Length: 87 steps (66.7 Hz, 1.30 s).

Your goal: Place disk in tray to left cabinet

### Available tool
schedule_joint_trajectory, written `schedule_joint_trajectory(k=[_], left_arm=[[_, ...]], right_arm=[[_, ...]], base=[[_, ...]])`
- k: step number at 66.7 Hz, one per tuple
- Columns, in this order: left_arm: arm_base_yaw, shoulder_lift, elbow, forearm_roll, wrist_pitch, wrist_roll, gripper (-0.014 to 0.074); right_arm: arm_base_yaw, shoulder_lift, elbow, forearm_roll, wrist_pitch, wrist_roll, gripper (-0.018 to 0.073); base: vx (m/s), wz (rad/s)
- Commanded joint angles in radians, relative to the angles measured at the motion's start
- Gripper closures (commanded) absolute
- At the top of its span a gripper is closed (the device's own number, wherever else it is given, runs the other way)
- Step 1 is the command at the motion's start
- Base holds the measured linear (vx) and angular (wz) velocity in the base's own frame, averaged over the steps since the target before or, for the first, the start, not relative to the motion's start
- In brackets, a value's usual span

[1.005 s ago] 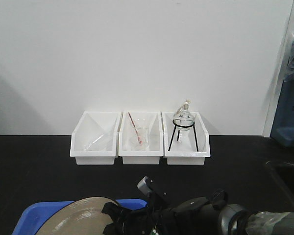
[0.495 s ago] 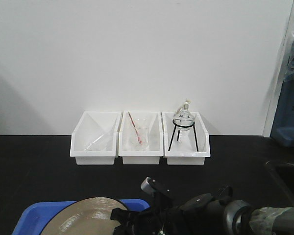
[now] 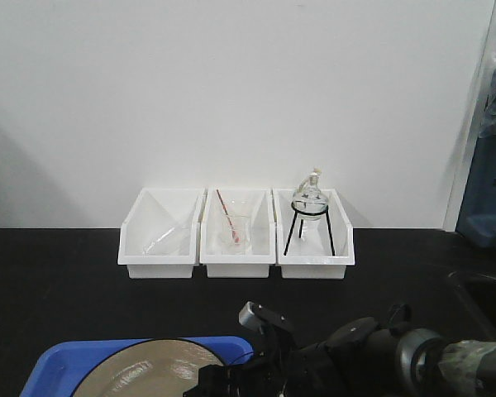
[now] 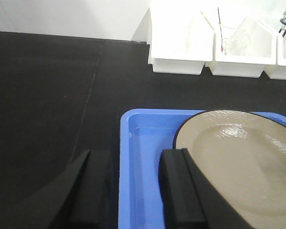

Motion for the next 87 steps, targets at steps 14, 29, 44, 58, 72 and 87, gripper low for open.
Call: schedule_joint_trajectory(k=[14, 29, 44, 58, 72, 87], left_arm=[[-0.004, 0.012, -0.029, -0.009, -0.084, 0.001, 0.0209], [-0.004, 0.013, -0.029, -0.009, -0.083, 0.001, 0.0209], [-0.004, 0.174, -0.135, -0.009, 0.026, 0.001, 0.0201], [-0.004, 0.485, -0.351, -0.008, 0.22, 0.001, 0.0181], [-0.004, 0.809, -0.573, 0.019, 0.291, 0.006, 0.0181], [-0.002, 1.064, -0.753, 0.019, 0.395, 0.111, 0.0181]], right_arm=[[-0.028, -0.163, -0.028, -0.202, 0.011, 0.022, 0.0008], [-0.028, -0.275, -0.028, -0.721, -0.039, 0.445, 0.0013], [-0.025, -0.292, -0.028, -1.055, 0.015, 0.893, 0.0052], [-0.025, -0.292, -0.026, -1.036, -0.068, 0.898, 0.0076], [-0.025, -0.288, -0.026, -1.009, -0.079, 0.885, 0.0083], [-0.025, -0.242, -0.028, -1.007, -0.076, 0.877, 0.0083]], base=[[0.0, 0.0], [0.0, 0.0], [0.0, 0.0], [0.0, 0.0], [0.0, 0.0], [0.0, 0.0]])
